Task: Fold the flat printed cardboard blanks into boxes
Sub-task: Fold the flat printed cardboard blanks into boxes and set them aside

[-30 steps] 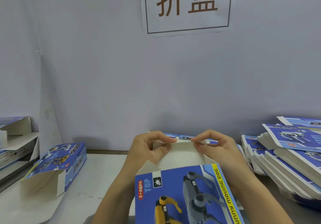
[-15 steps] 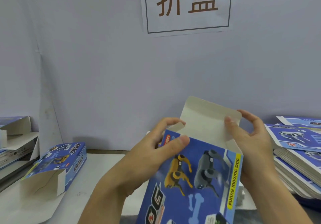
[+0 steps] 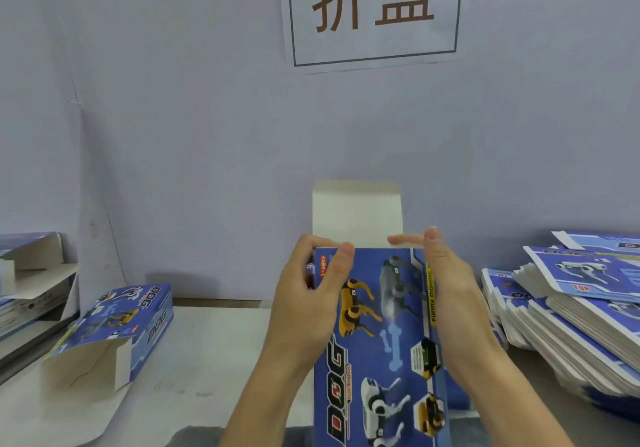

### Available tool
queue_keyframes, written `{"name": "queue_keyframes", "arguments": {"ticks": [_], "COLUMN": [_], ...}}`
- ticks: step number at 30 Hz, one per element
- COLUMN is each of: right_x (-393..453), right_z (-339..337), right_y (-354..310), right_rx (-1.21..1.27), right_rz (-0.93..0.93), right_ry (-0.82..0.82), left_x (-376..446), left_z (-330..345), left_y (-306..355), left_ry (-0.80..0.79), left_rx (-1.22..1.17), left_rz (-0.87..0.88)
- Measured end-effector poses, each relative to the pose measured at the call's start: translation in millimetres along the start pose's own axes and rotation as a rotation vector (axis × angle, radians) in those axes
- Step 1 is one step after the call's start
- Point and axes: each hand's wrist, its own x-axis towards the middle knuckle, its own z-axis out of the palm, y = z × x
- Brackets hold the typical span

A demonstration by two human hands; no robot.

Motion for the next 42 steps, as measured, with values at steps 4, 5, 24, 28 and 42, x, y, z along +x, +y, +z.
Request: {"name": "queue_keyframes", "arguments": {"ticks": [4, 5, 24, 28, 42], "right_x": [-0.2, -0.6, -9.1, -7.6, -6.0], "right_z": [2.6, 3.4, 1.6, -1.2, -3.4], "right_y": [10.2, 12.0, 19.8, 21.1, 17.3], "right_rx": [-0.159, -0.164, 0.094, 0.105, 0.164], "right_rz": [0.079, 0.087, 0.122, 0.145, 0.154], "right_ry": [0.1, 0.102, 0.015, -0.05, -0.06], "left_x": [-0.9, -4.8, -4.9, -1.7, -2.6], "left_z": [-0.3, -5.2, 5.5, 5.6, 1.3], "left_y": [-5.6, -9.6, -20.5, -23.5, -22.1], "left_ry": [-0.006, -0.032, 0.142, 0.086, 0.086], "left_rx": [0.067, 0.05, -0.24, -0.185, -0.196], "left_rz": [-0.166, -0.147, -0.059, -0.074, 0.012]}}
